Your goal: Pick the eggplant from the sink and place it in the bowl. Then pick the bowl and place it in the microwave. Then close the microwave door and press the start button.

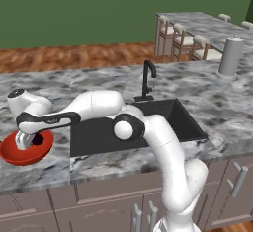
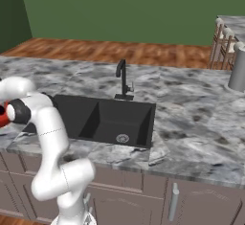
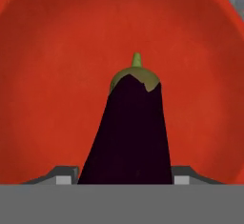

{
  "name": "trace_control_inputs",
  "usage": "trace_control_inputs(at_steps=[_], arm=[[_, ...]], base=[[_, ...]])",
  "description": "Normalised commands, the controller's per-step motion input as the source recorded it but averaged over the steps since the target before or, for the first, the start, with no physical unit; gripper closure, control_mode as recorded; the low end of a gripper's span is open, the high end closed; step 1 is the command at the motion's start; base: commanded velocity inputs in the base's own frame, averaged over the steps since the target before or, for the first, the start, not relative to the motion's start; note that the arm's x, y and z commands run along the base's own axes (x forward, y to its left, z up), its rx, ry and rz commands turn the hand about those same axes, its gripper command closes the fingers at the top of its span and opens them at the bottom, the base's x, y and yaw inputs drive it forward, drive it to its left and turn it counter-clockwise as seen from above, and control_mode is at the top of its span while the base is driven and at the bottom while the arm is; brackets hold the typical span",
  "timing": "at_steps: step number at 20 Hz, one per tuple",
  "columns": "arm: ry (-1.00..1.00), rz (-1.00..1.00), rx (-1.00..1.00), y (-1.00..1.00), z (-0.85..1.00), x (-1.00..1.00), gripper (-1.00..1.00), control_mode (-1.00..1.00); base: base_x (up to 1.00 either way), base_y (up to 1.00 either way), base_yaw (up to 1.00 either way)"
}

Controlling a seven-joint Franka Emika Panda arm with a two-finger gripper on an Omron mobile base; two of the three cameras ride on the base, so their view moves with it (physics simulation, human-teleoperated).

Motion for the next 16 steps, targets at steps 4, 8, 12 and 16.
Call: trace_control_inputs(at_steps=[4, 8, 12, 16], arm=[[0.01, 0.05, 0.0, 0.03, -0.37, 0.39, 1.0, -1.0], [0.06, 0.01, 0.0, 0.21, -0.09, 0.54, 1.0, -1.0], [0.07, 0.02, 0.0, 0.19, -0.29, 0.41, 1.0, -1.0], [0.05, 0.03, 0.0, 0.09, -0.24, 0.16, -1.0, -1.0]], base=[[0.0, 0.0, 0.0], [0.0, 0.0, 0.0], [0.0, 0.0, 0.0], [0.0, 0.0, 0.0]])
